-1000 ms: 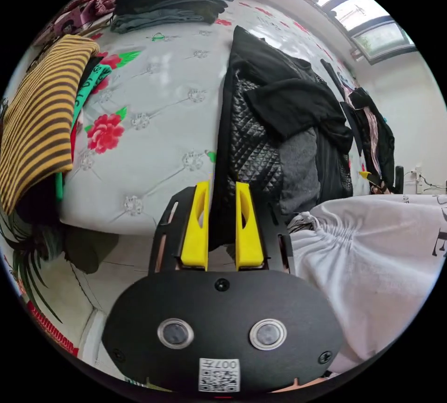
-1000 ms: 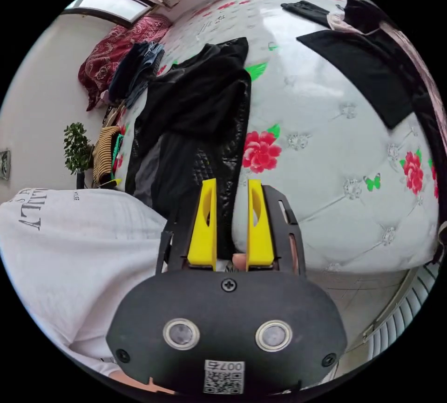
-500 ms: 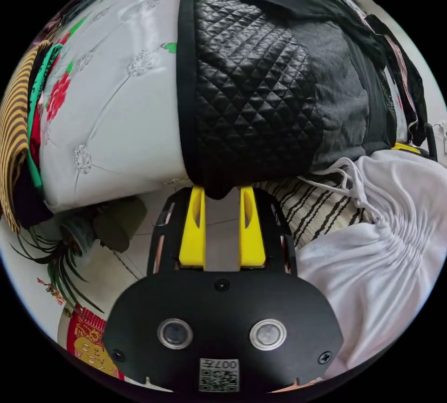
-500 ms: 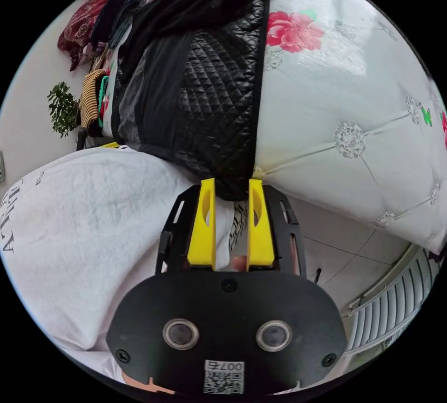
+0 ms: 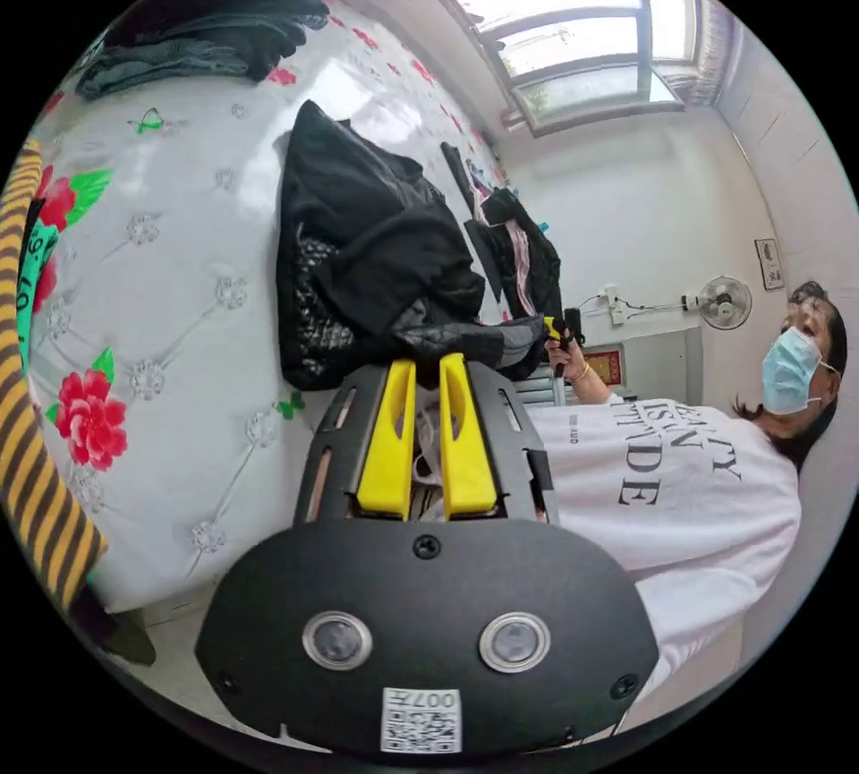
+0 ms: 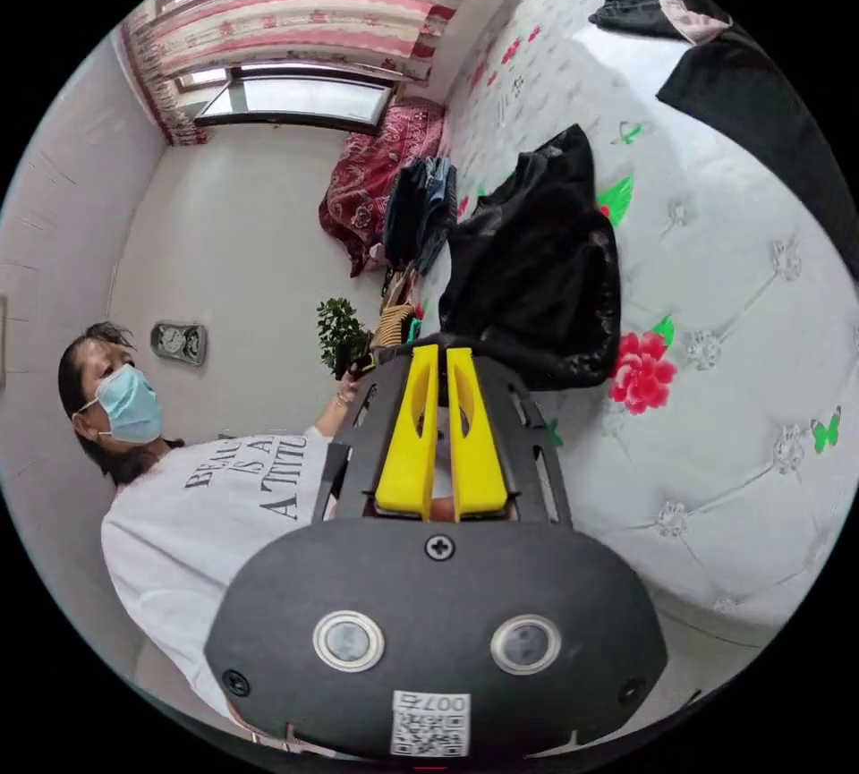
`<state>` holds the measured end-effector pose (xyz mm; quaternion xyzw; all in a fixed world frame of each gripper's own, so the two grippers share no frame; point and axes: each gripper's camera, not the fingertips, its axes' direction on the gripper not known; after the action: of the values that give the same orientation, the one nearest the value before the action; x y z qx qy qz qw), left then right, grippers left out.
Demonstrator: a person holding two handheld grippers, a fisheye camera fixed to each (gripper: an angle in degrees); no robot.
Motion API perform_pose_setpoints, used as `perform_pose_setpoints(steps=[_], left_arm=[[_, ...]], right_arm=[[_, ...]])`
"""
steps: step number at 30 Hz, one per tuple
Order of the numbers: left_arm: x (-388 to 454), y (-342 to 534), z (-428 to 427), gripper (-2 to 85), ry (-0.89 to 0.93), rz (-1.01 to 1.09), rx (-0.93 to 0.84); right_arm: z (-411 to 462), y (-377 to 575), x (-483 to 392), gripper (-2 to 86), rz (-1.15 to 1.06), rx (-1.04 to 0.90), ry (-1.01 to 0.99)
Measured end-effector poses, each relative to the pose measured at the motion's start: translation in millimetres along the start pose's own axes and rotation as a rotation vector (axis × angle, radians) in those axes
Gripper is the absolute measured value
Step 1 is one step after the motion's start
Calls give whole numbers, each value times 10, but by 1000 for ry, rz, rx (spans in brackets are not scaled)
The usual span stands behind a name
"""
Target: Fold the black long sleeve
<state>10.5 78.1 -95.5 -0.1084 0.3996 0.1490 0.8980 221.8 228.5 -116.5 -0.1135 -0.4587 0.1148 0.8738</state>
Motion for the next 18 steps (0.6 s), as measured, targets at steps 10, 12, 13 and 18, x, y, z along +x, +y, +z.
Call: perform_pose_setpoints(steps=[10, 12, 13, 18], left_arm=[[-182, -994, 507, 119, -466, -180, 302], [-311, -738, 672, 115, -507, -193, 252], [-421, -556, 777, 115, -524, -217, 212], [-725, -41, 1000, 134, -576, -285, 135]], right_arm=[[369, -988, 304, 43, 100, 277, 344], [380, -691, 533, 55, 153, 255, 379], [374, -460, 694, 62, 196, 241, 402], [413, 285, 1200, 90, 420, 267, 330]])
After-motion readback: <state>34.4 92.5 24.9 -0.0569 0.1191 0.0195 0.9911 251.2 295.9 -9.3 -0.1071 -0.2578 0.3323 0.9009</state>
